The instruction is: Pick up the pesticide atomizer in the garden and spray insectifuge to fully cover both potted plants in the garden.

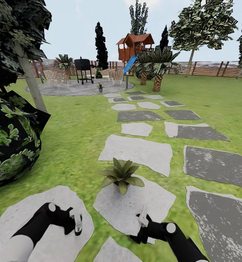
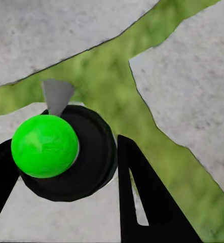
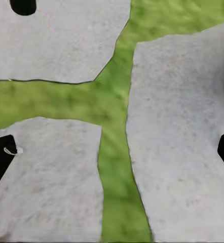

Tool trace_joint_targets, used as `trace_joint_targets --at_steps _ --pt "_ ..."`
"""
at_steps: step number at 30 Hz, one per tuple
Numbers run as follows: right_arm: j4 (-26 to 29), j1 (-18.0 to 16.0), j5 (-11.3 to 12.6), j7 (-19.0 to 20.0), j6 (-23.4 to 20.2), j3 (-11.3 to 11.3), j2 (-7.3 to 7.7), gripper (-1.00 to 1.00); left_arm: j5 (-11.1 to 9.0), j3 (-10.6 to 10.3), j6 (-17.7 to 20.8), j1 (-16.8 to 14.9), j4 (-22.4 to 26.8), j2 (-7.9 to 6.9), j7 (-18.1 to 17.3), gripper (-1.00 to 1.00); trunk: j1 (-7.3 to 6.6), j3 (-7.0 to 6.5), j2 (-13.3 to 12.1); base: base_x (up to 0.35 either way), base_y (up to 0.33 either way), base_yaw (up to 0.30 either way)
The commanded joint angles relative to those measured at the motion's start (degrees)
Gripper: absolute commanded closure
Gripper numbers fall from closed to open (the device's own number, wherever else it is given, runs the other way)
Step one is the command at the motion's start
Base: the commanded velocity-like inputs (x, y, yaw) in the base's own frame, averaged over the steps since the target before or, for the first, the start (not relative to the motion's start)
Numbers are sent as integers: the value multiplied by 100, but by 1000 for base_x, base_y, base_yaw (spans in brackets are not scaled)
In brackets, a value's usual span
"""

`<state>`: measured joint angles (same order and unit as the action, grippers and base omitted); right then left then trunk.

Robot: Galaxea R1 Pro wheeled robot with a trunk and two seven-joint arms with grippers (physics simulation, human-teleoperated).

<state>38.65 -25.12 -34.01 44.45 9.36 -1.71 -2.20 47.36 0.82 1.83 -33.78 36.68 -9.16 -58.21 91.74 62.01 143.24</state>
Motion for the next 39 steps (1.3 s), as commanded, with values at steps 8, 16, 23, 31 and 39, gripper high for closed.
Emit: trace_joint_targets --at_steps 8,16,23,31,39 --pt "-1942 4 -40 -3624 54 754 156 -100 -11 476 1503 -119 53 283 121 100 -1 5 2 0 0 0" --pt "-2709 7 716 -5899 65 1733 139 -100 -20 468 2658 -416 39 450 90 100 -1 5 2 0 0 0" --pt "-2721 7 882 -5973 60 1793 115 -100 -37 467 3259 -490 -21 472 -16 100 -1 5 2 0 0 0" --pt "-2750 7 1688 -5671 61 1786 373 -100 36 435 3596 -529 28 418 -919 100 -1 5 2 0 0 0" --pt "-2924 33 1736 -5472 134 1774 528 -100 104 399 4524 -873 67 360 -1045 100 -1 5 2 0 0 0"
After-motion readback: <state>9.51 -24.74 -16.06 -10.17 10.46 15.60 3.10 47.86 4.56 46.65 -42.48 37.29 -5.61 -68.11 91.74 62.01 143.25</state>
